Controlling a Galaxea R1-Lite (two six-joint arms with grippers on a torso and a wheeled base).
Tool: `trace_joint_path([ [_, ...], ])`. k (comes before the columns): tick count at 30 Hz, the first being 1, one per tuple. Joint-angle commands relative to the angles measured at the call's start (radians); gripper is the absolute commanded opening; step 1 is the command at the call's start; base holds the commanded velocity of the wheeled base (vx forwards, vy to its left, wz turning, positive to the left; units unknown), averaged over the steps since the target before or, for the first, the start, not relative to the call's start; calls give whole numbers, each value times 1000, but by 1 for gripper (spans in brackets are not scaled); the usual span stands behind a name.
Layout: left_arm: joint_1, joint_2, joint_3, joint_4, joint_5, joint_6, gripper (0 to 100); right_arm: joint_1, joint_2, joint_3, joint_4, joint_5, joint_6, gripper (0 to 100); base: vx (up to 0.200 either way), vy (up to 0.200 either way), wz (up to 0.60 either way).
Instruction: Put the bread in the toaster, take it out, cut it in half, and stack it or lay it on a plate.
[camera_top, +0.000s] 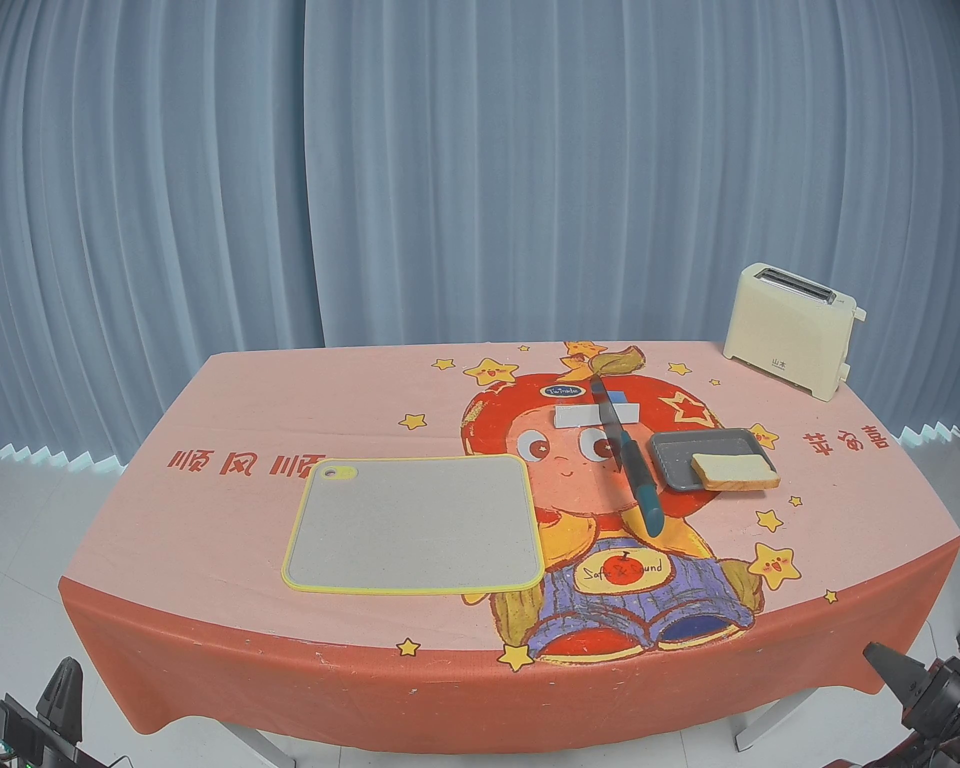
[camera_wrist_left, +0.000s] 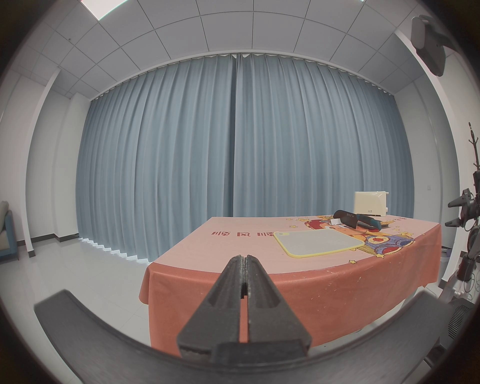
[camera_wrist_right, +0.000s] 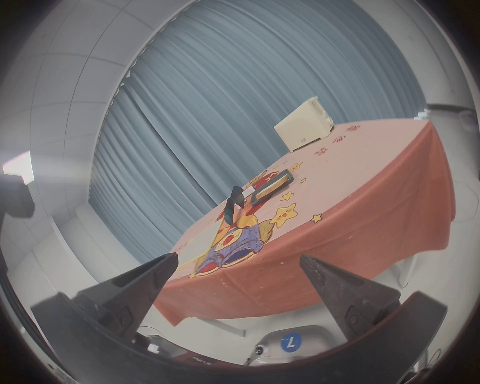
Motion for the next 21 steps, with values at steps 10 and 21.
trace_joint_path([
  [10, 0, -16, 18, 0, 0, 0, 0, 55, 137, -61, -31, 14, 250, 100, 0, 0, 0],
  [21, 0, -16, 18, 0, 0, 0, 0, 69, 186, -93, -31, 12, 287, 100, 0, 0, 0],
])
